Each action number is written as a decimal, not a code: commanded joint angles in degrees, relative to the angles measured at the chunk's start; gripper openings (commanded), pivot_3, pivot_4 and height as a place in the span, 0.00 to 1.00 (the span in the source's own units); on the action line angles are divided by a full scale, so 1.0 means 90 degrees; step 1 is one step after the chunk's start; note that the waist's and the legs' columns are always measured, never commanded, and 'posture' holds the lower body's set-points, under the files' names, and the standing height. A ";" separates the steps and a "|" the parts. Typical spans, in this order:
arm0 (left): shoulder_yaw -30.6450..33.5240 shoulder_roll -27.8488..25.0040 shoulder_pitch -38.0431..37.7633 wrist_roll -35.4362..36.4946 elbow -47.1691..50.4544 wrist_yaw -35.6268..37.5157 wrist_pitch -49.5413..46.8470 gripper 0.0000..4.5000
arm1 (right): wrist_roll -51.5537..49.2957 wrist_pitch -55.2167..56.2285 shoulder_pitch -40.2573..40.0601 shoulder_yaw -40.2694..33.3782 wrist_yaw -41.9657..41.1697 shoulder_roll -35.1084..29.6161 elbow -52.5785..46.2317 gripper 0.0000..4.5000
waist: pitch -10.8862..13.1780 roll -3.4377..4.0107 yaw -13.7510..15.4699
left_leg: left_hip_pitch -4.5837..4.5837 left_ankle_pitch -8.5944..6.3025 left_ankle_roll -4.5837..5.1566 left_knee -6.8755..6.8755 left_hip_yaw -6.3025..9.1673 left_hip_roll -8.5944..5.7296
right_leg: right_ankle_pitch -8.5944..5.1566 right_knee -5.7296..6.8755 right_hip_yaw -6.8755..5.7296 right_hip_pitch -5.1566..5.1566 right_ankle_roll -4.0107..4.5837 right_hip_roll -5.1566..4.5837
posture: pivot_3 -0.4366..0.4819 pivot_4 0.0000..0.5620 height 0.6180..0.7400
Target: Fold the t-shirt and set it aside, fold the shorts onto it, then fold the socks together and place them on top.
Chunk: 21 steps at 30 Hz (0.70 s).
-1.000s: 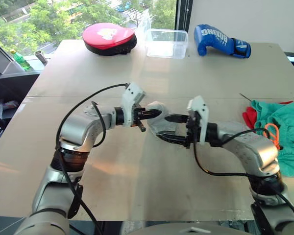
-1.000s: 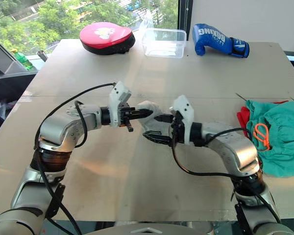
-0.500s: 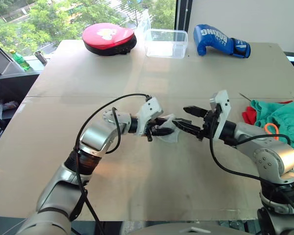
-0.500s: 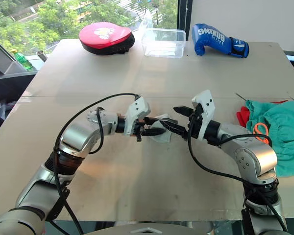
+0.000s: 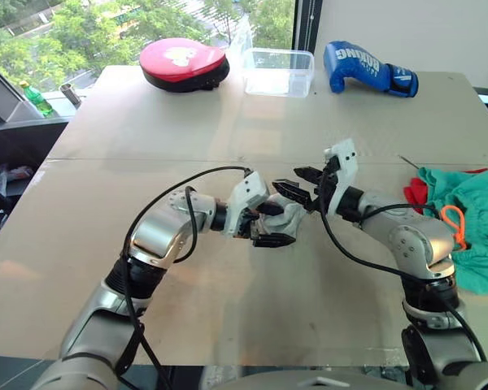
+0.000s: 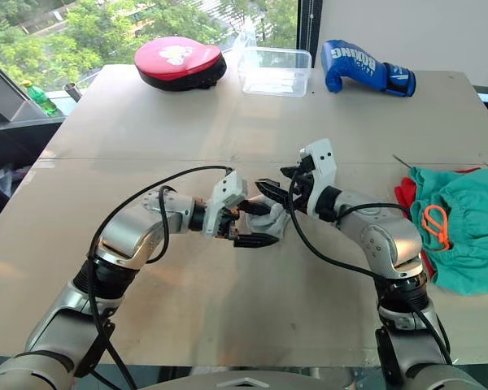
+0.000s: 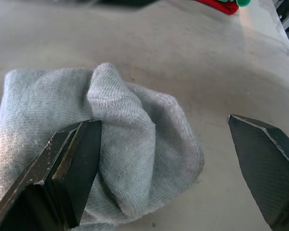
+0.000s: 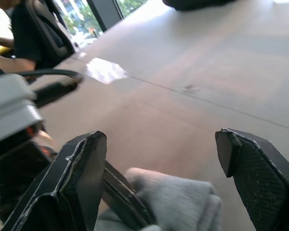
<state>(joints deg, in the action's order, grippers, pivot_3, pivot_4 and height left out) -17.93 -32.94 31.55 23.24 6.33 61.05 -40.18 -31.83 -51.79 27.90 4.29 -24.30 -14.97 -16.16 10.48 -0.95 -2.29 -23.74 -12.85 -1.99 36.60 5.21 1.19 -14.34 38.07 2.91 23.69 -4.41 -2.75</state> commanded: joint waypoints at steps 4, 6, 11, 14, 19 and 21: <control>0.0186 -0.0014 -0.0085 0.0034 0.0126 0.0043 0.0116 0.99 | 0.0531 0.0078 -0.0300 0.0652 -0.0301 -0.0599 -0.0055 0.85 | 0.0000 0.0001 -0.0013 | 0.0002 0.0000 0.0000 0.0000 0.0001 0.0000 | 0.0000 0.0003 -0.0001 0.0001 0.0001 0.0001 | 0.48 0.27 0.93; 0.0187 -0.0006 -0.0084 0.0012 0.0077 0.0048 0.0148 0.99 | 0.0547 0.0010 -0.0393 0.0701 -0.0314 -0.0611 -0.0047 0.85 | -0.0001 0.0001 -0.0035 | 0.0004 0.0000 0.0001 0.0000 0.0000 0.0000 | 0.0000 0.0005 0.0001 0.0000 0.0000 0.0001 | 0.48 0.27 0.93; 0.0214 -0.0026 -0.0100 0.0025 0.0063 0.0089 0.0174 1.00 | 0.0854 0.0075 -0.0463 0.0814 -0.0125 -0.0515 0.0229 0.97 | -0.0001 0.0001 -0.0027 | 0.0006 0.0000 0.0001 0.0006 0.0000 0.0000 | 0.0000 0.0012 0.0002 0.0000 0.0000 0.0002 | 0.48 0.27 0.93; 0.0269 -0.0138 -0.0195 0.0076 0.0158 0.0200 0.0203 1.00 | 0.0981 0.0189 -0.0483 0.0909 -0.0187 -0.0397 0.0490 0.99 | -0.0002 0.0001 -0.0035 | 0.0007 0.0000 0.0001 0.0006 0.0000 0.0000 | 0.0000 0.0013 0.0002 -0.0001 0.0000 0.0002 | 0.48 0.27 0.93; 0.0466 -0.0347 -0.0293 0.0120 0.0243 0.0312 0.0199 1.00 | 0.1061 0.0255 -0.0494 0.1191 -0.0621 -0.0409 0.0827 0.87 | -0.0006 0.0001 -0.0042 | 0.0011 0.0000 0.0001 0.0007 0.0000 0.0003 | 0.0000 0.0019 0.0003 -0.0001 0.0001 0.0005 | 0.48 0.27 0.93; 0.0537 -0.0443 -0.0313 0.0064 0.0203 0.0297 0.0249 1.00 | 0.1093 0.0286 -0.0461 0.1274 -0.0784 -0.0415 0.0963 0.74 | -0.0008 0.0001 -0.0046 | 0.0016 0.0000 0.0001 0.0010 -0.0001 0.0003 | 0.0000 0.0021 0.0003 -0.0007 0.0001 0.0005 | 0.48 0.27 0.93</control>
<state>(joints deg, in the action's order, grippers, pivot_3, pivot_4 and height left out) -14.63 -36.33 28.85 23.58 6.32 63.43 -38.86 -22.77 -48.28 24.64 13.21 -30.27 -18.48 -9.47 10.40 -0.94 -2.70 -23.54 -12.85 -1.98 36.69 5.20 1.21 -14.35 38.28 2.94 23.60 -4.40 -2.70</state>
